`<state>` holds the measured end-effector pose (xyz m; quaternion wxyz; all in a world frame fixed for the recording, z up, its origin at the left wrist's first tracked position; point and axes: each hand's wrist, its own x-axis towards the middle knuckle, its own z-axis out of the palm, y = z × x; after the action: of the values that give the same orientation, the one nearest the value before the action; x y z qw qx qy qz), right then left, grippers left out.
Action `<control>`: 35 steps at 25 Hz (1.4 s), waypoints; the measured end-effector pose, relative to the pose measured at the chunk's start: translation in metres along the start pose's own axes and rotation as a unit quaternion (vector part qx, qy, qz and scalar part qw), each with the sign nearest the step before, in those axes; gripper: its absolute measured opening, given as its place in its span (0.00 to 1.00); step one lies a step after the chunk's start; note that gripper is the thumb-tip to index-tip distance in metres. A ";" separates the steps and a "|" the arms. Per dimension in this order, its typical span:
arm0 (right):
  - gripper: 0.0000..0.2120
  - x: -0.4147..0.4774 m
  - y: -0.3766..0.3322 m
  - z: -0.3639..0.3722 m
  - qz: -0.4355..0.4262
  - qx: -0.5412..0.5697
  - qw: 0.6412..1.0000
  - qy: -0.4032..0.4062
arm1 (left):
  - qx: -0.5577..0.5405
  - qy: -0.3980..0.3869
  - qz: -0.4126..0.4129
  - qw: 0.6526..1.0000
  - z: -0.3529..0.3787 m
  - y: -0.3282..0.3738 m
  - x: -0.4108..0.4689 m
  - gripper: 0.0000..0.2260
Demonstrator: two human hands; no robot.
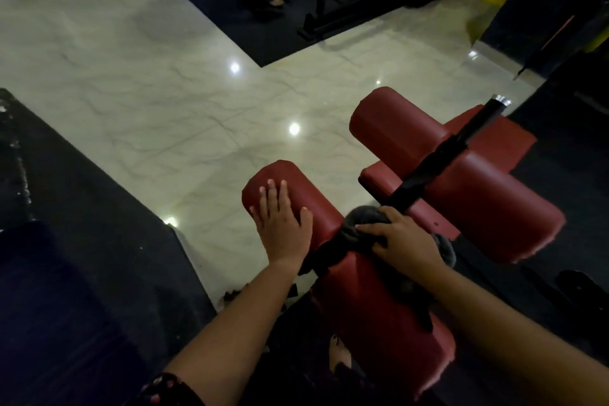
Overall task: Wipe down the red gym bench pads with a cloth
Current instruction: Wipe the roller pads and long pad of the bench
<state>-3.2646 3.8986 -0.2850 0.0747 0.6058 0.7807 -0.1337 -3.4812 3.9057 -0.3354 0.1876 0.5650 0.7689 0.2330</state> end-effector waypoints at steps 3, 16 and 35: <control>0.22 0.012 0.007 0.004 -0.041 0.052 0.997 -0.047 | -0.012 -0.018 -0.123 0.992 0.007 0.029 -0.008 0.33; 0.22 0.201 -0.017 -0.049 -0.203 0.124 0.971 -0.007 | 0.102 0.002 0.016 0.995 0.015 0.028 -0.007 0.39; 0.13 0.273 -0.179 -0.065 -0.392 0.057 0.837 -0.378 | -0.038 0.142 0.130 0.981 0.029 0.015 -0.005 0.16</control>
<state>-3.5042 4.1291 -0.2781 0.2707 0.1543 0.8552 -0.4141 -3.4522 3.9091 -0.3502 0.0659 0.6137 0.6983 0.3625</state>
